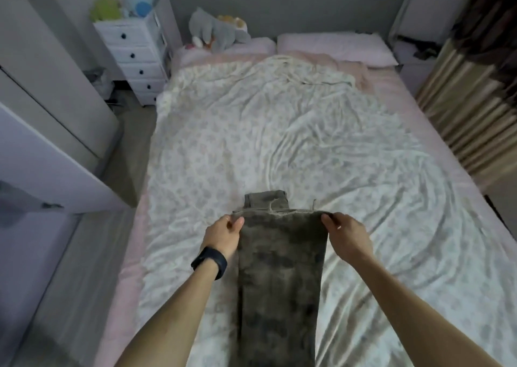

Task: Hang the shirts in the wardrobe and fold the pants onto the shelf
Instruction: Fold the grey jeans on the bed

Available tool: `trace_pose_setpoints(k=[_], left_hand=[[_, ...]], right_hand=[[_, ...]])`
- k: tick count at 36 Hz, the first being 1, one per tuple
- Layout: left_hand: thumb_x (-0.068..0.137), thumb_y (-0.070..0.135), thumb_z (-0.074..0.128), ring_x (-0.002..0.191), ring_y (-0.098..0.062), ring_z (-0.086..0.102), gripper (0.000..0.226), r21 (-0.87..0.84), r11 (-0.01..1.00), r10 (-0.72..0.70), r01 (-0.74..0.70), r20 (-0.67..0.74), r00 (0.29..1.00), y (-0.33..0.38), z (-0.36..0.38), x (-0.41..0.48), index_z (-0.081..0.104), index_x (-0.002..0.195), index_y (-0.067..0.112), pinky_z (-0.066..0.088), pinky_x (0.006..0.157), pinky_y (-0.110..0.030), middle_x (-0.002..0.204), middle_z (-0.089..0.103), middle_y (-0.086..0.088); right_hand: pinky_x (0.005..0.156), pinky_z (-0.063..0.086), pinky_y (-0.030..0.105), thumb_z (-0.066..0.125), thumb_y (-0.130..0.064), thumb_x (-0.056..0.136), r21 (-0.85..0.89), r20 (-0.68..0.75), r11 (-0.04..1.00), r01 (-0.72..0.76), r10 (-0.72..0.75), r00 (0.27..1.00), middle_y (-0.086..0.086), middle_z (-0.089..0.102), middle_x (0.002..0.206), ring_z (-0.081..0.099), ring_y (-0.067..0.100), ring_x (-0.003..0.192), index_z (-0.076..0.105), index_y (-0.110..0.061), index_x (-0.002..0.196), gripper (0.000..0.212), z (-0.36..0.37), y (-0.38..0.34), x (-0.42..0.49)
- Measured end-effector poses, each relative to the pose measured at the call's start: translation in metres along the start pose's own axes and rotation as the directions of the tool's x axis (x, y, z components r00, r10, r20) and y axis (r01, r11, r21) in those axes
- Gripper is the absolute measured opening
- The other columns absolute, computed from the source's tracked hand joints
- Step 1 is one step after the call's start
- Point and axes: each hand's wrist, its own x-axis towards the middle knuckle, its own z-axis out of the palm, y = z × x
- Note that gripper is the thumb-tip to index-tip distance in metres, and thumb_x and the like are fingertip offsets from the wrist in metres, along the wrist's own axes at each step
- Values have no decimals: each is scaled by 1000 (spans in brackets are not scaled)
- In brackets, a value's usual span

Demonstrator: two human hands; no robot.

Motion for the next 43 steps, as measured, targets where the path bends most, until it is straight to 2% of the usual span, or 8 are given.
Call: trace_pose_setpoints(k=[6,14,24,28,30,33,37,43], left_hand=[[103,54,37,76,-24,63,36,199,977,-73,75,-17,997,-10,30,90,54,92,25,47,61,-34,80,63,2],[102,50,46,79,-22,58,23,33,980,-192,195,-84,978,-21,75,197,51,104,28,46,67,-32,89,63,5],[104,48,39,91,-29,67,38,170,960,-212,220,-63,975,-44,130,265,48,129,21,58,78,-42,105,68,-5],[102,31,47,114,-33,58,44,206,973,-43,102,-275,960,-39,152,252,44,142,13,54,88,-48,134,56,-12],[97,23,56,125,-38,50,49,308,945,229,-106,-393,891,-35,165,235,48,144,11,47,99,-53,145,49,-17],[96,34,48,145,-30,33,59,408,840,484,-356,-268,833,-33,186,217,40,152,19,24,116,-54,160,34,-8],[99,44,32,152,-26,21,61,510,783,439,-357,-45,897,-48,203,215,31,157,26,16,118,-52,165,24,-3],[101,54,13,154,-22,4,61,553,778,320,-297,58,946,-68,214,230,17,158,35,4,122,-47,166,9,3]], right_hand=[[66,45,35,33,-62,102,-84,60,996,-13,18,998,-10,55,89,55,18,81,55,-35,91,36,53,-3,86],[75,44,38,27,-58,104,-86,92,995,-56,63,994,0,56,111,59,28,100,55,-28,117,43,122,0,197],[72,44,36,29,-53,106,-150,186,980,-131,158,970,6,65,103,53,23,84,56,-20,104,43,203,26,265],[82,47,40,32,-54,104,-14,99,971,-239,239,966,7,58,123,54,27,100,52,-19,125,45,218,24,252],[99,41,47,36,-51,103,52,-35,979,-198,200,979,7,42,146,42,31,128,40,-25,141,47,222,20,237],[111,34,50,34,-44,105,-23,-209,992,122,-124,970,4,26,161,28,30,142,35,-33,151,47,225,3,215],[125,14,46,23,-42,107,-154,-6,899,409,-415,910,-2,12,169,3,19,156,33,-35,156,50,244,-2,204],[120,-23,45,13,-51,105,-328,176,891,313,-268,947,-13,-33,161,-34,12,148,1,-47,159,55,271,17,214]])
